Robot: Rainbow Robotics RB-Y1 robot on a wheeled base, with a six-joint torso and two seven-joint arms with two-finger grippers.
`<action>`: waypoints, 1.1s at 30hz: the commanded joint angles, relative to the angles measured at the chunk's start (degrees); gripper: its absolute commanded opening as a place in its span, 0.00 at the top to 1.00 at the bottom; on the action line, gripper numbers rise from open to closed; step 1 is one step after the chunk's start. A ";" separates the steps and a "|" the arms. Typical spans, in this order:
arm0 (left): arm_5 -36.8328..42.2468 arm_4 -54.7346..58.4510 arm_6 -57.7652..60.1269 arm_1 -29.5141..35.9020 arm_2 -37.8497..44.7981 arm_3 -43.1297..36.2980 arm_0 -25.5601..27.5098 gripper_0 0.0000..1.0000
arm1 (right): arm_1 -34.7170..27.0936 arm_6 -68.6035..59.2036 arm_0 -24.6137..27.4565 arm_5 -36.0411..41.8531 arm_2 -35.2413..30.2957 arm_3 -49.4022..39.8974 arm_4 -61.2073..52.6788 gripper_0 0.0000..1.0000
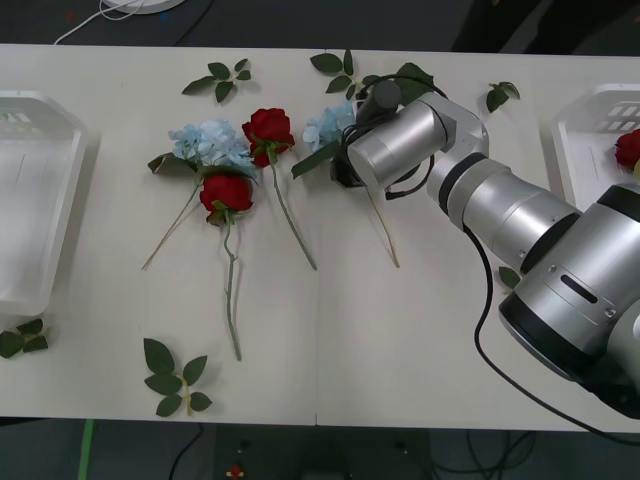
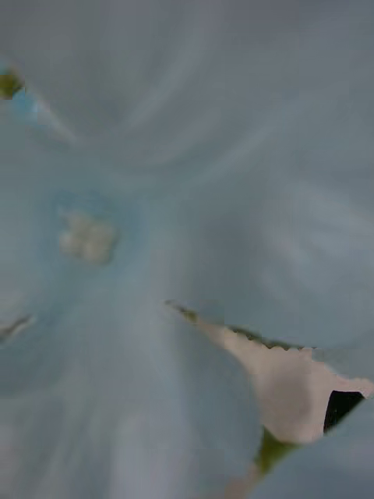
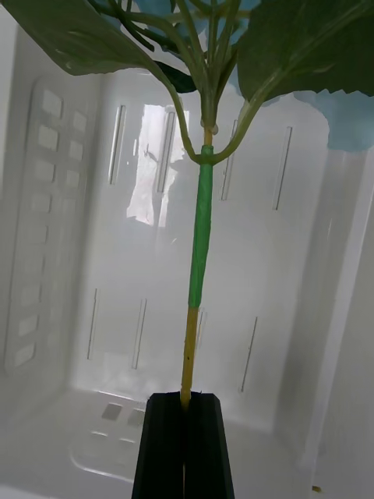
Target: Place the red flowers into the right box and the blue flowers into the left box. If a person shows an open palm, hand one flower to the person first, then continue sorting.
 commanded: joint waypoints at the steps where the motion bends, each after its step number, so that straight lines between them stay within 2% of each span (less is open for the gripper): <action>1: -2.01 0.76 -1.12 3.19 -1.06 -0.47 2.29 1.00 | 1.85 2.01 -3.14 -0.74 1.80 0.02 0.53 0.00; 2: -2.28 0.76 -1.12 3.19 -1.15 -0.47 2.56 1.00 | 1.85 1.83 -3.14 -0.83 2.50 0.02 0.53 0.00; 4: -2.45 1.03 -1.20 3.19 -1.24 -0.47 2.82 1.00 | 1.85 1.92 -3.14 -1.00 2.68 0.02 0.53 0.31; 5: -2.45 1.03 -1.29 3.19 -1.33 -0.38 2.91 1.00 | 1.85 2.10 -3.14 -1.00 2.68 0.02 0.53 0.59; 6: -2.54 1.11 -1.47 3.19 -1.33 -0.47 3.00 1.00 | 1.85 2.01 -3.14 -1.00 2.68 0.02 0.36 0.98; 7: -2.63 1.03 -1.64 3.19 -1.42 -0.47 3.08 0.99 | 1.85 2.01 -3.05 -1.00 2.68 0.11 0.27 1.00; 8: -2.63 1.03 -1.82 3.19 -1.59 -0.47 3.08 0.81 | 1.85 2.18 -3.14 -0.92 2.68 0.11 0.27 1.00; 9: -2.72 1.03 -2.00 3.19 -1.59 -0.47 3.08 0.56 | 1.85 2.27 -3.14 -0.92 2.68 0.11 0.27 1.00; 10: -2.80 1.11 -2.17 3.19 -1.68 -0.47 3.08 0.20 | 1.85 2.27 -3.05 -0.92 2.68 0.20 0.27 1.00; 11: -2.89 1.11 -2.35 3.19 -1.77 -0.47 3.08 0.05 | 1.85 2.27 -3.14 -0.92 2.68 0.20 0.27 1.00; 13: -3.07 1.11 -2.79 3.19 -1.77 -0.47 3.17 0.00 | 1.85 2.27 -3.14 -1.00 2.68 0.20 0.45 1.00; 28: -3.51 2.61 -3.23 3.19 -2.56 -2.58 2.82 0.00 | 1.85 2.98 -3.14 -1.18 2.68 0.20 0.89 1.00; 33: -2.01 4.19 -2.00 3.19 -4.49 -3.72 -0.17 0.00 | 1.15 4.12 -3.14 -1.88 2.41 0.02 0.53 1.00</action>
